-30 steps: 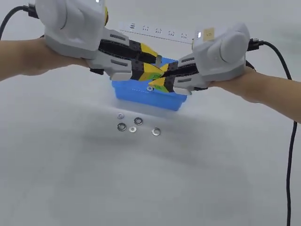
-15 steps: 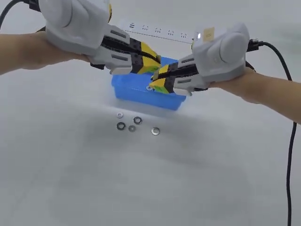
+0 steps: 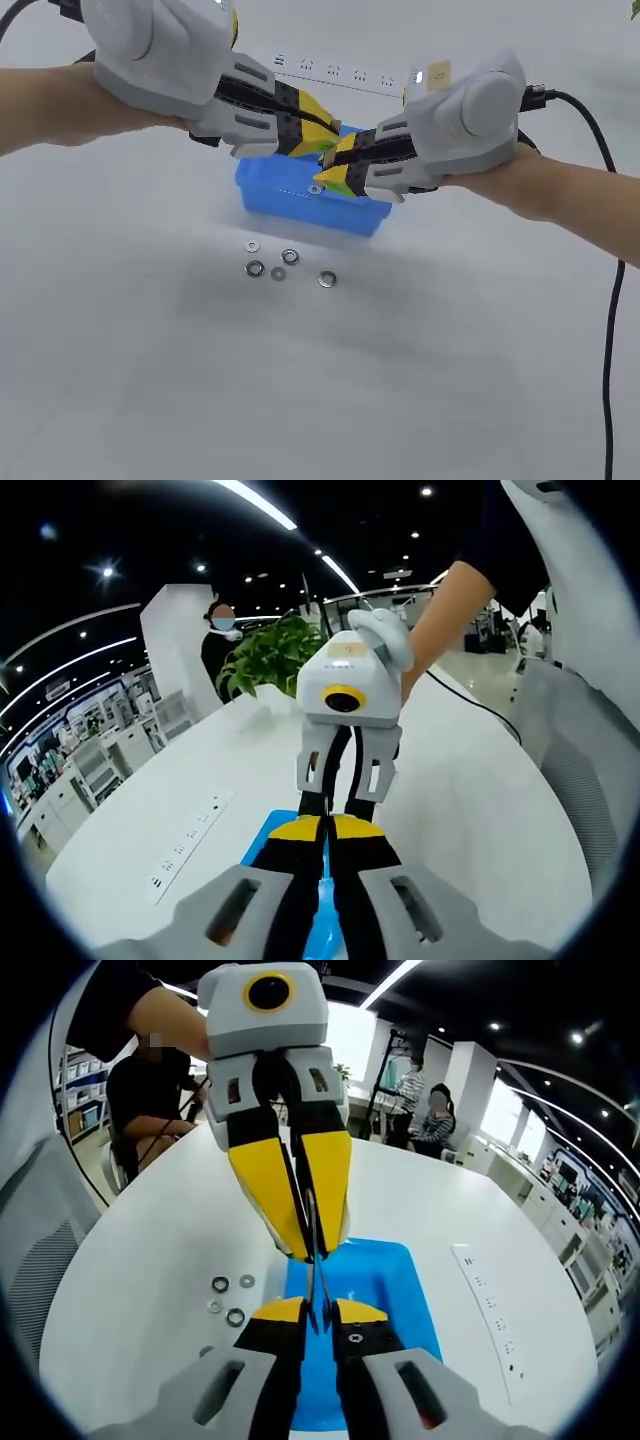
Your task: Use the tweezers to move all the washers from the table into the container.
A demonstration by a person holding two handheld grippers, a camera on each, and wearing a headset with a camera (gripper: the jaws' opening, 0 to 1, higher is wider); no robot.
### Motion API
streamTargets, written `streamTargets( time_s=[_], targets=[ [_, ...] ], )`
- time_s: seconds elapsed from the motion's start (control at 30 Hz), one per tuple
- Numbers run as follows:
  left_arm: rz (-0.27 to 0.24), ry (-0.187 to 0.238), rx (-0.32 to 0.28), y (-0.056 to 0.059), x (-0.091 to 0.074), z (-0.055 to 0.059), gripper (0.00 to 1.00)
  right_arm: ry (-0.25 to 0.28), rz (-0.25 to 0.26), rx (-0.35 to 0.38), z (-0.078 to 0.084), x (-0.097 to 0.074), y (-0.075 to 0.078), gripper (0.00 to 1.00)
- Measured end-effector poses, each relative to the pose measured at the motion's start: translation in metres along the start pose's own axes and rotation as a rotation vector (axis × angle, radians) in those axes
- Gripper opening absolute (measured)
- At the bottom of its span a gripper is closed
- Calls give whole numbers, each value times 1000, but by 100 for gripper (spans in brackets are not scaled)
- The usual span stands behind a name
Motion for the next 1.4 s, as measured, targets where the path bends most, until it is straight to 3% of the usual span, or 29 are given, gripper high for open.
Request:
streamTargets(
  time_s=[0.3,0.43,0.83,1.1,1.4],
  targets=[
    [-7,11,2,-1,-6,-3,5,-3,9,-35,-7,-5,-5,12],
    [-16,21,-2,-1,-9,-9,5,-6,22,-54,-8,-8,-6,19],
    [-20,36,16,6,-16,-23,5,36,75,-13,-13,-28,-7,25],
    [-19,40,30,22,-20,-28,5,73,114,83,-8,-43,-18,29],
    [9,41,26,42,-16,-24,5,82,125,123,5,-53,-42,38]
  ],
)
Point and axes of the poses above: the centre of the closed fingertips' face, and the gripper's own axes: x roughly forward along the fingers, y roughly to its right, z roughly out of its underside, the point moved 1 cm from there along -x, roughly backward along the fingers, and after that the axes turned 1 degree about -z, right-handed, at the moved point
